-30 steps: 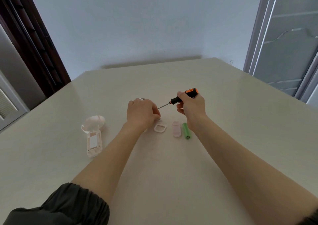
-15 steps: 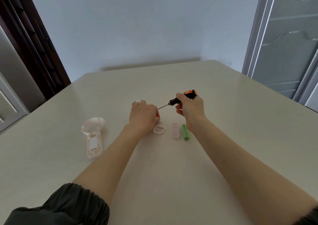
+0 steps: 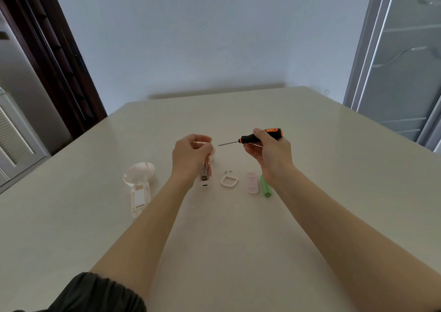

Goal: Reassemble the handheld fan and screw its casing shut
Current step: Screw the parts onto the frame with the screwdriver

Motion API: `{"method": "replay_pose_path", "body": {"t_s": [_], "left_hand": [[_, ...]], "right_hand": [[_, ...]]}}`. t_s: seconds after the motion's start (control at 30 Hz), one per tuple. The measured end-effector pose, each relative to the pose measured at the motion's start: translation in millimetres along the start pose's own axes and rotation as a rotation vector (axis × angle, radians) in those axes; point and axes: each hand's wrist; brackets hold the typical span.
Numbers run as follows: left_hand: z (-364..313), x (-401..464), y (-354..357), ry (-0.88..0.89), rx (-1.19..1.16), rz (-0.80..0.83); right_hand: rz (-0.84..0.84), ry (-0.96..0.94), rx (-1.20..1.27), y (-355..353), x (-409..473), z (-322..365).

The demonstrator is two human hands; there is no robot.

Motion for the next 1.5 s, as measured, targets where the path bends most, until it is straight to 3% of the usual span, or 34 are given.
{"method": "replay_pose_path", "body": {"t_s": [0.17, 0.33, 0.83, 1.5], "left_hand": [[-1.1, -4.6, -7.4, -0.177, -0.425, -0.069], [-0.7, -4.7, -8.8, -0.296, -0.676, -0.137], [3.3, -4.1, -11.7, -0.378, -0.835, -0.090], [6.0, -4.4, -10.0, -0.406, -0.871, -0.074]], "right_hand": [[0.052, 0.118, 0.161, 0.0, -4.2, -1.8], [0.087, 0.134, 0.183, 1.1, -6.9, -4.6], [0.111, 0.077, 0.160, 1.8, -11.4, -6.2], [0.118, 0.055, 0.179, 2.3, -10.7, -6.7]]}}
Point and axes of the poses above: each hand's wrist, its own x-axis towards the middle knuckle, its own y-axis out of the palm, z = x × y, and after that the axes turned 10 degrees about y, right-handed
